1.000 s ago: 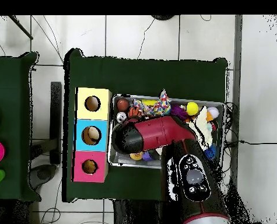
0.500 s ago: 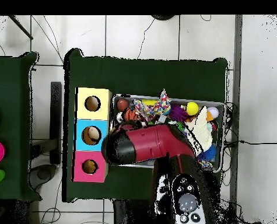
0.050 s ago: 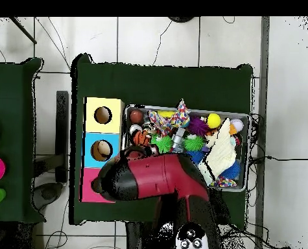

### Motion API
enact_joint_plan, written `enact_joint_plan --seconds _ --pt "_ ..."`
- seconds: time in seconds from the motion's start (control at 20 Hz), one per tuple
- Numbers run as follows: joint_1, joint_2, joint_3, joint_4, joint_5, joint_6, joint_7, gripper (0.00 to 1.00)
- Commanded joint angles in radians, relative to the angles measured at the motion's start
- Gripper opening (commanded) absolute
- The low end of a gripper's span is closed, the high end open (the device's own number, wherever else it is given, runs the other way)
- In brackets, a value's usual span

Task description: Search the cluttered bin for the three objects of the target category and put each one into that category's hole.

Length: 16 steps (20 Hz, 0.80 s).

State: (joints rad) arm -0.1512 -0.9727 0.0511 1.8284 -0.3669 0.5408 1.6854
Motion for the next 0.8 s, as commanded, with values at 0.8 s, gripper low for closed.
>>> enact_joint_plan --seconds 0.8 --pt "0.197 0.037 -0.201 0.197 0.111 -0.073 0.371 0.00"
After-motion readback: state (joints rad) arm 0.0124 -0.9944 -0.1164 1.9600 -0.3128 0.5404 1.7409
